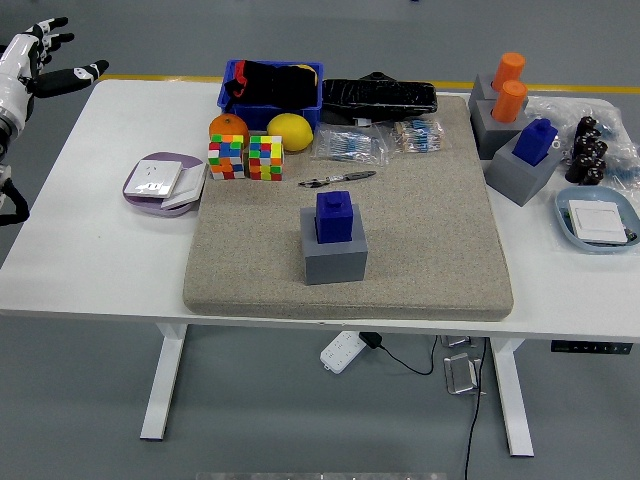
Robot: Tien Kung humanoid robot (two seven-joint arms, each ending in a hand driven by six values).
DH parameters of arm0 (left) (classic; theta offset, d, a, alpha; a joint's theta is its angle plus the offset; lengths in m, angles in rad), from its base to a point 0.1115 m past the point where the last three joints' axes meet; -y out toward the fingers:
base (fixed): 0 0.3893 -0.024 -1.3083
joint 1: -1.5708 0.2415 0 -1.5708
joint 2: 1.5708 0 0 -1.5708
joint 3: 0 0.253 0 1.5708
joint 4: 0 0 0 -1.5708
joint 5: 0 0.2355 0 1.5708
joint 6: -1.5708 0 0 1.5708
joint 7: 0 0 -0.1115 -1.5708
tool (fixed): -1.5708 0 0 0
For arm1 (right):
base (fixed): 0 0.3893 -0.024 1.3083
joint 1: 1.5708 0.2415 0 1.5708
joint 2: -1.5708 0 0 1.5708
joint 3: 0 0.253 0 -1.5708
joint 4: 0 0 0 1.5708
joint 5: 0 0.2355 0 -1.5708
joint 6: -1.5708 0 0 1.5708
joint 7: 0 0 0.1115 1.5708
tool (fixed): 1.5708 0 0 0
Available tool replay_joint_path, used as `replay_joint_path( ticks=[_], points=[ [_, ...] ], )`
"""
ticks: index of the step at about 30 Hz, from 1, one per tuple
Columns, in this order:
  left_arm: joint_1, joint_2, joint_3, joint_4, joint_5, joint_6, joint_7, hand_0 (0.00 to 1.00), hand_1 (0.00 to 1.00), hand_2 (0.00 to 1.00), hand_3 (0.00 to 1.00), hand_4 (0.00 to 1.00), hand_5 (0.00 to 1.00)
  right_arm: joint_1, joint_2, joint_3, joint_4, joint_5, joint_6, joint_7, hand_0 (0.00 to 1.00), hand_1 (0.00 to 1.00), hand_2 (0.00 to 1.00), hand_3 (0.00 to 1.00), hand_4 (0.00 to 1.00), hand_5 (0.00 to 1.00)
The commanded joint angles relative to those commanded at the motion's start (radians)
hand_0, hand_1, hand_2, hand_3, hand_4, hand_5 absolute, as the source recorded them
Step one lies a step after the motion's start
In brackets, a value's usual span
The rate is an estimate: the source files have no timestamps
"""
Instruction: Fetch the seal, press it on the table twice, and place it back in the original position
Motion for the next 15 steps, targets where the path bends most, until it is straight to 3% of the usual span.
replay_joint_path(
  ticks=[15],
  points=[
    [0.003, 0.001, 0.000, 0.001, 0.001, -0.001, 0.001, 0.994, 0.968, 0.890, 0.943, 0.801, 0.165, -0.003, 0.000, -0.002, 0.000, 0.000, -0.001, 0.001, 0.802, 0.709, 0.703, 0.660, 0.767, 0.555]
  ],
)
